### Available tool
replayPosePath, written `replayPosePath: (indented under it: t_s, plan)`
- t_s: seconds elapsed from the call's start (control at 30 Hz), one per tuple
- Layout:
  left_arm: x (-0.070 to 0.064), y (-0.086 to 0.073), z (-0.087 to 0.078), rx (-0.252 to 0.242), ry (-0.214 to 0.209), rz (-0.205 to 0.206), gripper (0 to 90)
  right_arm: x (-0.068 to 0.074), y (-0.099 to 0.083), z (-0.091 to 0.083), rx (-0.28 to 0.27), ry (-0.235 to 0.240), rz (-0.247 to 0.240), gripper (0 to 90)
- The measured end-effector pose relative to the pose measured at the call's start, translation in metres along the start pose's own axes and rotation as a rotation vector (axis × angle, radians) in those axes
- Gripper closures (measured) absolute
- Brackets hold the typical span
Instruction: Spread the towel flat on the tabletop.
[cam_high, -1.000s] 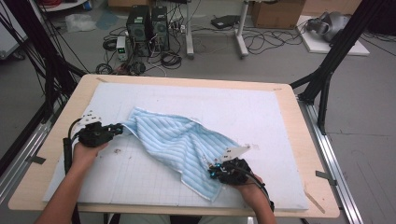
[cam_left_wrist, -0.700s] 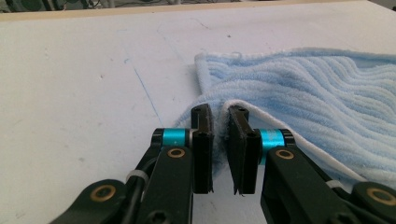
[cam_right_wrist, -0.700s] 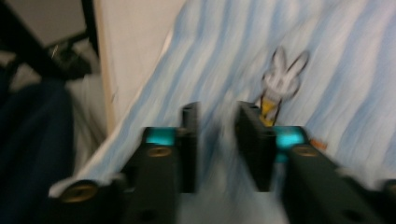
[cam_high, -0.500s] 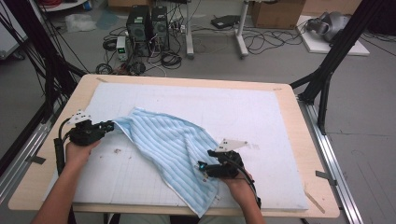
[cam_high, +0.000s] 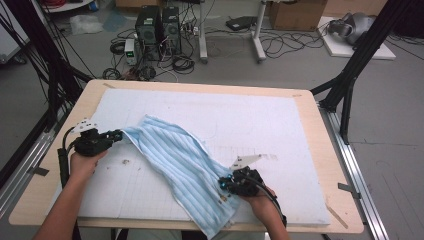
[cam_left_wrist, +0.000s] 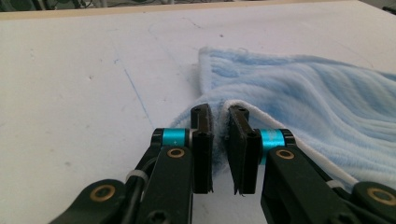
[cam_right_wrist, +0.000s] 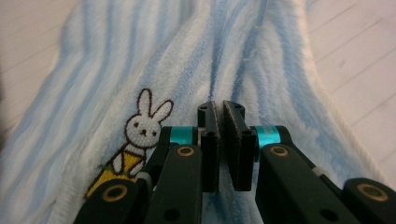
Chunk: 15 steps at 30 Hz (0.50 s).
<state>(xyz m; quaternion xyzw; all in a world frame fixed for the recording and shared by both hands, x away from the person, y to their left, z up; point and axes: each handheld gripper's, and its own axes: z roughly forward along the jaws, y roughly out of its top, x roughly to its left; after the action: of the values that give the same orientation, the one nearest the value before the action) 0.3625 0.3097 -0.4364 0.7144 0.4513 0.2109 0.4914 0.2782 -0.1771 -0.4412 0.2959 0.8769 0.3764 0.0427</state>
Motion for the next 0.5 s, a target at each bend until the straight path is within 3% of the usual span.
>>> replayPosePath:
  t_s: [0.13, 0.23, 0.33, 0.4, 0.5]
  plan:
    - [-0.004, 0.001, 0.002, 0.007, -0.010, 0.015, 80.3, 0.014, -0.017, -0.018, 0.049, 0.073, -0.024, 83.8]
    - [-0.006, 0.001, 0.003, 0.007, -0.009, 0.019, 80.2, 0.020, -0.015, -0.024, 0.055, 0.062, -0.041, 71.0]
    - [-0.006, 0.001, 0.004, 0.004, -0.010, 0.016, 79.5, 0.018, 0.002, -0.023, -0.045, 0.048, -0.023, 59.6]
    - [-0.006, 0.001, 0.004, 0.001, -0.012, 0.013, 79.1, 0.013, 0.018, -0.016, -0.103, 0.006, -0.021, 54.2]
    - [-0.006, 0.001, 0.005, 0.004, -0.015, 0.011, 79.0, 0.002, 0.045, 0.006, -0.131, -0.050, -0.026, 51.9]
